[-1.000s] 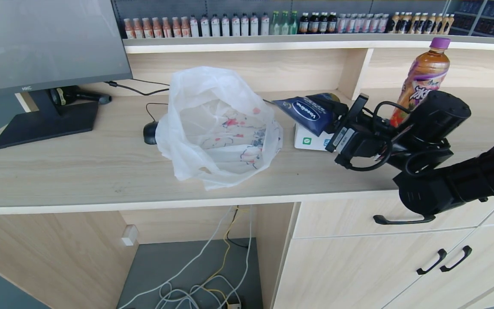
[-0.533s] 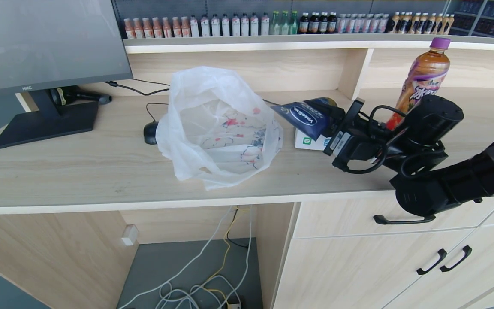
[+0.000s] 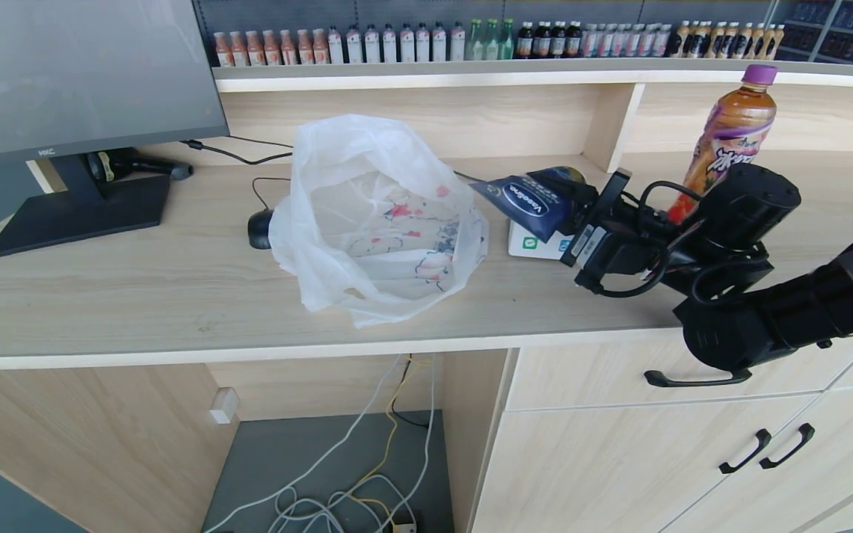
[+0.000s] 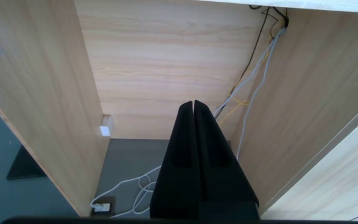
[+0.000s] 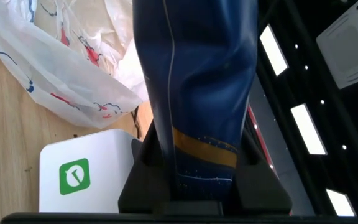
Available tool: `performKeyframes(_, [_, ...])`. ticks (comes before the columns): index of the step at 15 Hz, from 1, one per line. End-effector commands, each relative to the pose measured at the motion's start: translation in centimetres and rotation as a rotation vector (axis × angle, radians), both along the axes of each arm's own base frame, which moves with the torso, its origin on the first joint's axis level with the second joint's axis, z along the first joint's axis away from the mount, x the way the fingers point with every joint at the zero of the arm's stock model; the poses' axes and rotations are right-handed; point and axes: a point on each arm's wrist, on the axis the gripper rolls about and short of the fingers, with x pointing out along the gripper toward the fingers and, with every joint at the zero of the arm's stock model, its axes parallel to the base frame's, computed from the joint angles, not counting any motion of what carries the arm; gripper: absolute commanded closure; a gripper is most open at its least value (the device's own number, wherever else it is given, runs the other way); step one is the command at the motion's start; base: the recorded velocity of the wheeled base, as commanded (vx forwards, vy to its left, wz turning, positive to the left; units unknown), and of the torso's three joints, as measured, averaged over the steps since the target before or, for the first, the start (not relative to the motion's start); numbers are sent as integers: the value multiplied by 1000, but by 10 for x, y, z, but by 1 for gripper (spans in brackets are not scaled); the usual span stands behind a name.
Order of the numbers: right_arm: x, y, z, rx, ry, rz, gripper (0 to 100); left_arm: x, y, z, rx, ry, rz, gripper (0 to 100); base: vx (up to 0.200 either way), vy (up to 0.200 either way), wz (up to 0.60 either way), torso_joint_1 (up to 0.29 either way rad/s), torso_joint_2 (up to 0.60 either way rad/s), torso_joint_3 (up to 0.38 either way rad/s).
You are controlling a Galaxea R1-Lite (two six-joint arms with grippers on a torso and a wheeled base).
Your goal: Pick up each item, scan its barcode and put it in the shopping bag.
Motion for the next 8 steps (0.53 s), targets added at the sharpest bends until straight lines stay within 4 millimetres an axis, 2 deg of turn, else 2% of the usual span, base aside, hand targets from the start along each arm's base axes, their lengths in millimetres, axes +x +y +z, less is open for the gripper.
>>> performKeyframes(1, [-1,0,1,0,-2,1,100,0,0,0,0,0,0,100,0,0,0,0,0,0])
performKeyframes(5, [-2,0,7,4,-19,4,100,0,0,0,0,0,0,100,0,0,0,0,0,0])
performKeyframes(8, [-18,-3,26,17,-33,9,100,0,0,0,0,0,0,100,0,0,0,0,0,0])
